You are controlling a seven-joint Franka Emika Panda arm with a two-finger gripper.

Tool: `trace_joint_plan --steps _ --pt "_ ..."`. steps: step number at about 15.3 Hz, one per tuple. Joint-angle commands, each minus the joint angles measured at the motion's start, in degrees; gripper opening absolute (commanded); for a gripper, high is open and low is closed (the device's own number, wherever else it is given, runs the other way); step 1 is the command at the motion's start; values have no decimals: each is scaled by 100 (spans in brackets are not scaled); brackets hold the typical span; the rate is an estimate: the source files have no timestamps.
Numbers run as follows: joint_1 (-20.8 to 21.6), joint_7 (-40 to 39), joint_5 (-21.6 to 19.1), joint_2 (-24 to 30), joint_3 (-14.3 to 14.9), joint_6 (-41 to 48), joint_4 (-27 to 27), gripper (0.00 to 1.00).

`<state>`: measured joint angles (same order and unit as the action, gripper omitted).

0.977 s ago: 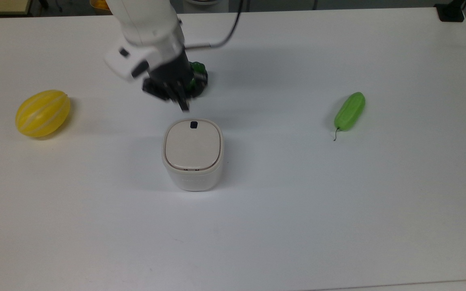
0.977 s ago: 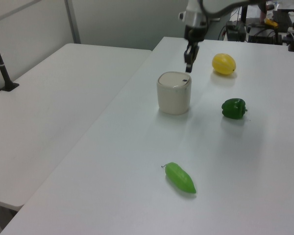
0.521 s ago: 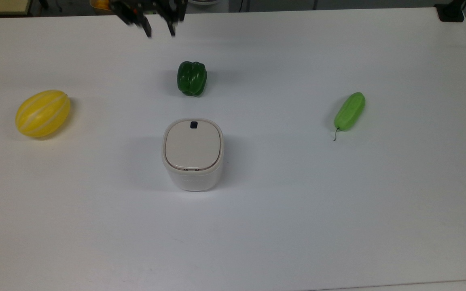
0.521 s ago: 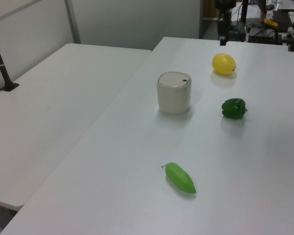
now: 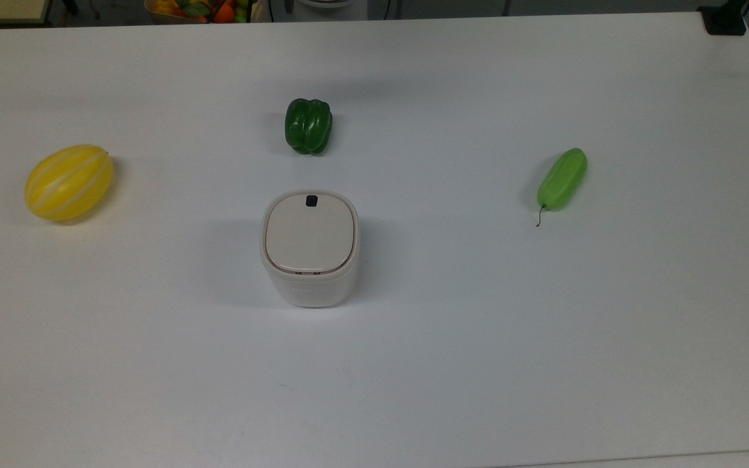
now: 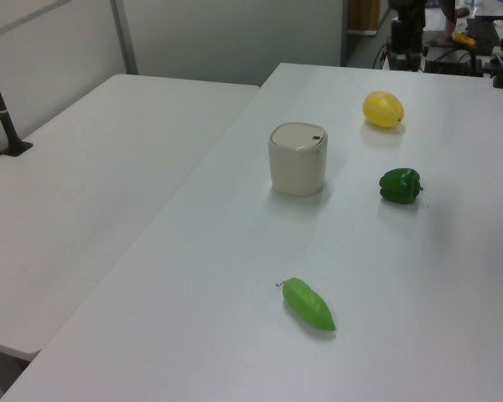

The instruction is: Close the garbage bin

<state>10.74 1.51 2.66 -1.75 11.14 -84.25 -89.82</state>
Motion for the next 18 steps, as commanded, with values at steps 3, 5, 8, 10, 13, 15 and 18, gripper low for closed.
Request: trace_joint_plan --steps 3,5,8,10,13,15,18 --pt "-10 -159 41 1124 11 -303 -1108 100" --pt "-37 -203 -11 1142 90 -285 -1064 100" --pt "-221 -282 -143 1124 126 -251 -915 100" --pt "-230 -370 -143 1063 126 -171 -844 100" --pt "-274 -327 -170 1036 161 -188 -721 100" --pt "-345 -292 -266 984 178 -162 -572 100" --pt "-362 -265 -266 913 178 -136 -484 100"
